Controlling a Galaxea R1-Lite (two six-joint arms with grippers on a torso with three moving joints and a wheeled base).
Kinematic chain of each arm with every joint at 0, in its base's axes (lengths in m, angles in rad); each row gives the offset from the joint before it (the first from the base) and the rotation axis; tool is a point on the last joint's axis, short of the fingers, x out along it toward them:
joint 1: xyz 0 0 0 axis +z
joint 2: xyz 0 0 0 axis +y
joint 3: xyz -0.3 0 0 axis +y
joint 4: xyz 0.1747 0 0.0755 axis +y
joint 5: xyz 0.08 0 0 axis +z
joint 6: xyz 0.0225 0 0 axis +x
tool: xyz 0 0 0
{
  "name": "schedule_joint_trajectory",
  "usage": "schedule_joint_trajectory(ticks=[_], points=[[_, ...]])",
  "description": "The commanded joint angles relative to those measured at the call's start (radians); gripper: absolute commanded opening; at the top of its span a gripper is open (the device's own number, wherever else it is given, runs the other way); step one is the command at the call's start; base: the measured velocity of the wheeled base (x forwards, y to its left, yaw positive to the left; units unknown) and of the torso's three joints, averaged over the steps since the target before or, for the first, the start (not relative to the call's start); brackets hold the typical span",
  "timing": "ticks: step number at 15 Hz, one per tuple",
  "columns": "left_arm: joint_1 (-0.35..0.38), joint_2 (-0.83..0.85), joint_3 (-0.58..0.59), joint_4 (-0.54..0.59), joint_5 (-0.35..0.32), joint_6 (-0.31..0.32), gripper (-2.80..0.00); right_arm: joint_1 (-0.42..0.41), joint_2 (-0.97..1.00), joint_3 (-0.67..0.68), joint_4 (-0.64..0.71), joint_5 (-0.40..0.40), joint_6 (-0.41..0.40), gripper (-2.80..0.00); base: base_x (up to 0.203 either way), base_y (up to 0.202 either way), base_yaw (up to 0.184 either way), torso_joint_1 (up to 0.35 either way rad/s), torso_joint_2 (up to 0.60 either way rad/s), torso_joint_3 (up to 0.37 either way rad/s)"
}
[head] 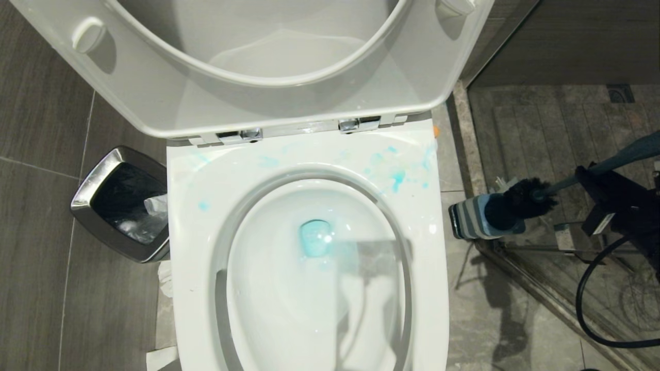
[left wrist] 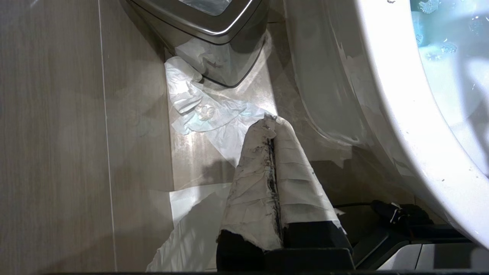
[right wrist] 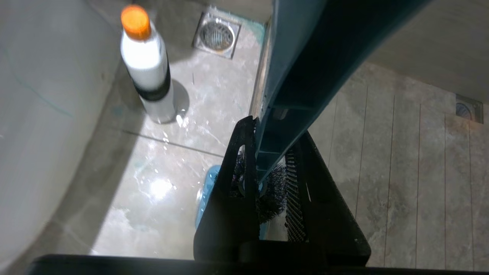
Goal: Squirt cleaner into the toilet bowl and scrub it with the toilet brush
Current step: Scrub the toilet bowl
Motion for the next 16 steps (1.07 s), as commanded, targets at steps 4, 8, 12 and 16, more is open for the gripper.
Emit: schedule_joint_trajectory(ticks=[4, 8, 12, 16], points=[[0.000, 0.001, 0.000, -0.001, 0.000, 0.000, -2.80, 0.000, -0.200, -0.229, 0.385, 0.002, 0.072, -2.80, 0.000, 0.000, 0.000, 0.000, 0.00, 0.000], [0.000, 0.001, 0.000, -0.001, 0.000, 0.000, -2.80, 0.013, -0.242, -0.370, 0.586, 0.001, 0.100, -2.80, 0.000, 0.000, 0.000, 0.000, 0.00, 0.000], [0.000, 0.001, 0.000, -0.001, 0.000, 0.000, -2.80, 0.035, -0.278, -0.480, 0.766, -0.009, 0.111, -2.80, 0.000, 0.000, 0.000, 0.000, 0.00, 0.000], [0.000, 0.001, 0.000, 0.001, 0.000, 0.003, -2.80, 0.074, -0.272, -0.634, 0.926, -0.037, 0.101, -2.80, 0.000, 0.000, 0.000, 0.000, 0.00, 0.000]])
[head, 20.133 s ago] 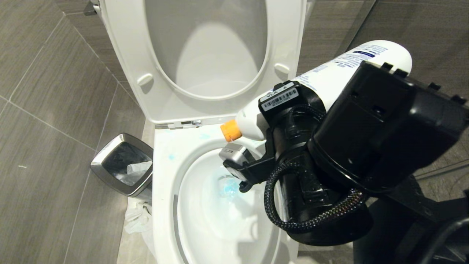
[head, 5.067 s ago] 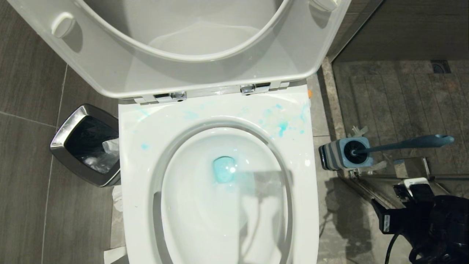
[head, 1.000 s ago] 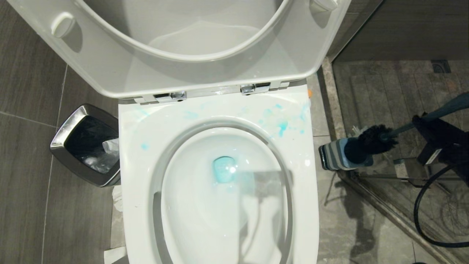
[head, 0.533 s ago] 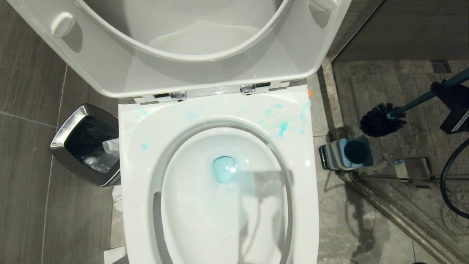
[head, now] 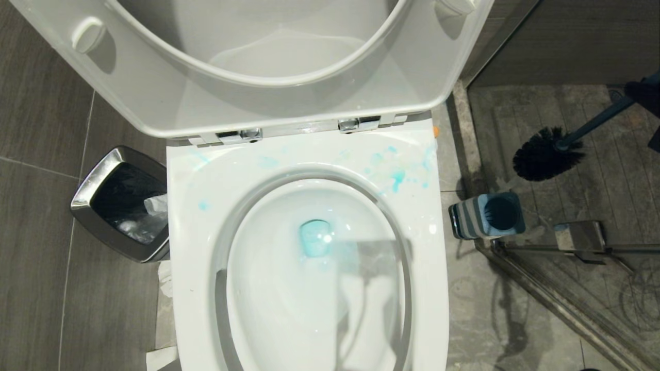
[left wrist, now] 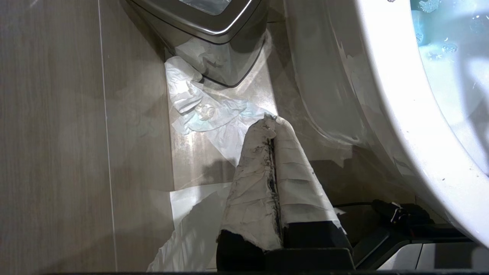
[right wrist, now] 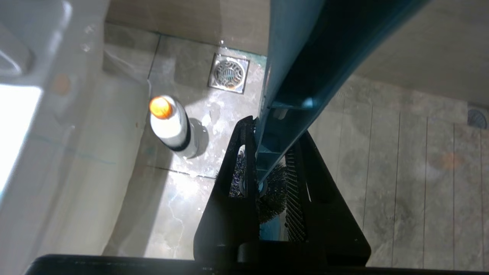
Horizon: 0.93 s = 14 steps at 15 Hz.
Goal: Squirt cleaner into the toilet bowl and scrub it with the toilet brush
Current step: Scrub the toilet bowl
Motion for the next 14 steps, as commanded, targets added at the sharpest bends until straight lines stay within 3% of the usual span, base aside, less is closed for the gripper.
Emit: schedule_joint_trajectory(ticks=[1, 5, 12, 14], points=[[0.000, 0.001, 0.000, -0.002, 0.000, 0.000, -2.80, 0.061, 0.009, -0.100, 0.071, -0.043, -0.009, -2.80, 0.000, 0.000, 0.000, 0.000, 0.00, 0.000], [0.000, 0.001, 0.000, -0.001, 0.000, 0.000, -2.80, 0.201, 0.060, -0.208, 0.120, -0.181, -0.055, -2.80, 0.000, 0.000, 0.000, 0.000, 0.00, 0.000], [0.000, 0.001, 0.000, -0.002, 0.000, 0.000, -2.80, 0.377, 0.083, -0.280, 0.174, -0.326, -0.100, -2.80, 0.000, 0.000, 0.000, 0.002, 0.00, 0.092], [0.000, 0.001, 0.000, -0.002, 0.000, 0.000, -2.80, 0.385, 0.084, -0.281, 0.174, -0.332, -0.100, -2.80, 0.000, 0.000, 0.000, -0.002, 0.00, 0.194]])
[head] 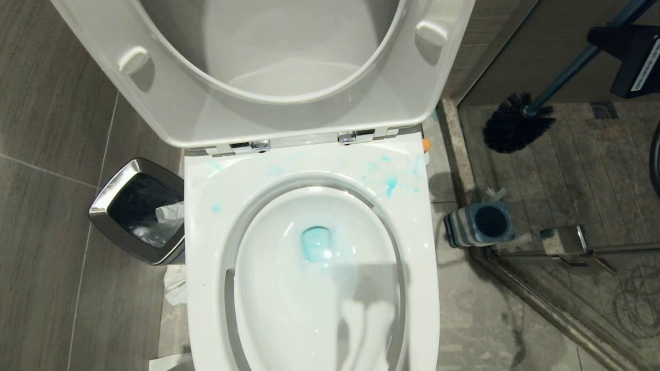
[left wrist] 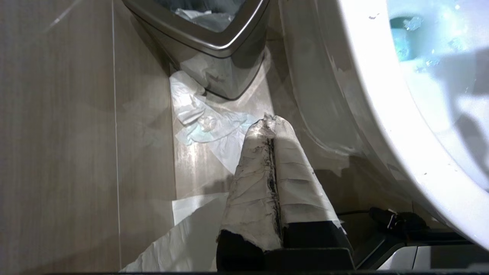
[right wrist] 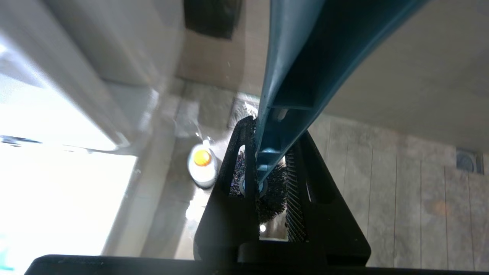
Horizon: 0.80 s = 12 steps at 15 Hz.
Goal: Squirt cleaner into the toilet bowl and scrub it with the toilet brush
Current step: Scrub the toilet bowl
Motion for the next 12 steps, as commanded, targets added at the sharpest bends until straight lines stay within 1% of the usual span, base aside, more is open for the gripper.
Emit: schedule_joint_trajectory(ticks=[1, 5, 8, 12], points=[[0.000, 0.001, 0.000, 0.000, 0.000, 0.001, -2.80, 0.012, 0.006, -0.002, -0.002, -0.002, -0.002, -2.80, 0.000, 0.000, 0.000, 0.003, 0.00, 0.206], [0.000, 0.001, 0.000, -0.001, 0.000, 0.001, -2.80, 0.015, 0.006, 0.000, -0.003, 0.000, -0.002, -2.80, 0.000, 0.000, 0.000, 0.005, 0.00, 0.203], [0.000, 0.001, 0.000, 0.001, 0.000, 0.001, -2.80, 0.049, 0.007, 0.000, -0.004, -0.002, -0.002, -2.80, 0.000, 0.000, 0.000, 0.003, 0.00, 0.205], [0.000, 0.001, 0.000, 0.001, 0.000, 0.001, -2.80, 0.064, 0.025, 0.000, -0.007, -0.002, -0.002, -2.80, 0.000, 0.000, 0.000, 0.006, 0.00, 0.199]])
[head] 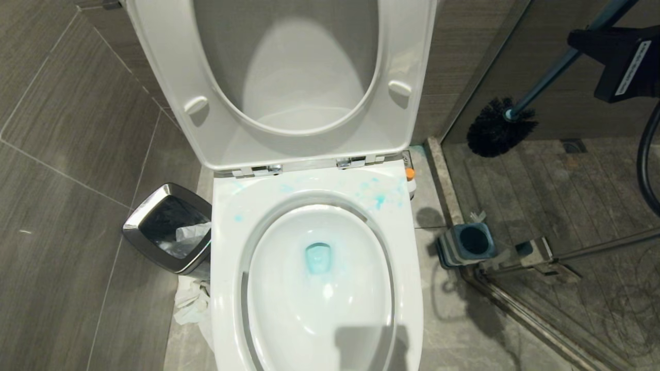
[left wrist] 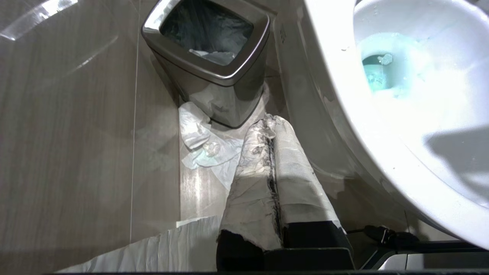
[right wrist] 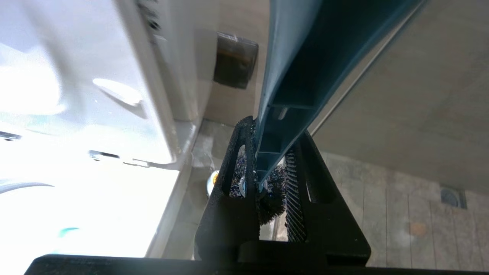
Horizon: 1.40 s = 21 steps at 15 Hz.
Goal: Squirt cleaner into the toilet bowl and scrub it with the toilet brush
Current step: Scrub the toilet bowl
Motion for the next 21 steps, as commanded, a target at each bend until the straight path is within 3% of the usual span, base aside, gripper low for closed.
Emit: schedule_joint_trajectory(ticks=[1, 6, 10, 14, 21], points=[[0.000, 0.001, 0.000, -0.002, 0.000, 0.000, -2.80, 0.005, 0.014, 0.000, -0.003, -0.001, -0.001, -2.80, 0.000, 0.000, 0.000, 0.002, 0.00, 0.207], [0.000, 0.001, 0.000, -0.001, 0.000, 0.000, -2.80, 0.058, 0.037, -0.001, -0.005, -0.016, -0.002, -2.80, 0.000, 0.000, 0.000, 0.001, 0.00, 0.202], [0.000, 0.001, 0.000, -0.002, 0.000, -0.002, -2.80, 0.178, 0.081, -0.006, -0.010, -0.089, -0.001, -2.80, 0.000, 0.000, 0.000, -0.001, 0.00, 0.199], [0.000, 0.001, 0.000, -0.002, 0.000, -0.002, -2.80, 0.279, 0.159, -0.018, -0.097, -0.181, -0.001, -2.80, 0.000, 0.000, 0.000, 0.002, 0.00, 0.180], [0.000, 0.001, 0.000, -0.002, 0.000, -0.002, -2.80, 0.406, 0.276, -0.051, -0.102, -0.220, 0.010, -2.80, 0.000, 0.000, 0.000, 0.001, 0.00, 0.015]])
